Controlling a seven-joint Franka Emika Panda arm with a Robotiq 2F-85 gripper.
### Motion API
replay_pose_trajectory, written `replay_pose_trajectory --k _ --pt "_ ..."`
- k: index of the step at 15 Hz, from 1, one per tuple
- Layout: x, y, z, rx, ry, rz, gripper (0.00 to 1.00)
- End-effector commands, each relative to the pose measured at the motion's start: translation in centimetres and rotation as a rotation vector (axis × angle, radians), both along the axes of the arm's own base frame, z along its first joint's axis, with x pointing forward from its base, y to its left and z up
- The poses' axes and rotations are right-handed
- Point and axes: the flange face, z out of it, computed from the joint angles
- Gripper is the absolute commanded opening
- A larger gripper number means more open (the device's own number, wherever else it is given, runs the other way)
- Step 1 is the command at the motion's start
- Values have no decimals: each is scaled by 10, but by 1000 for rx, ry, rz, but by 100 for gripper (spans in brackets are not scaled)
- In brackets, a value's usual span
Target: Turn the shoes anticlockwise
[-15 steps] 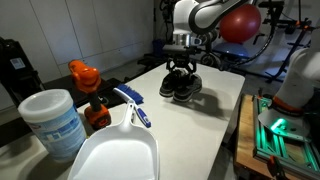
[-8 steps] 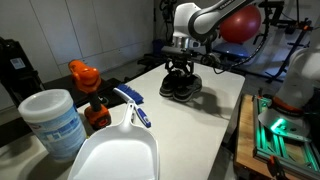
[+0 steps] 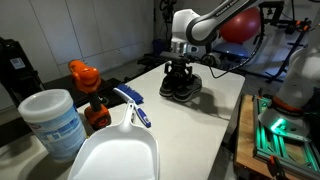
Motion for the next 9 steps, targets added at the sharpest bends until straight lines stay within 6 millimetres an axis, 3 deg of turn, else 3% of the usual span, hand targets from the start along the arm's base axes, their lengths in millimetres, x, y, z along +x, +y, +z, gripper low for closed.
replay_pose_trajectory --k 1,5,9 --pt "2 2 -8 -8 2 -3 66" --pt "1 5 0 -12 -56 80 35" --pt "-5 10 8 -18 -85 301 8"
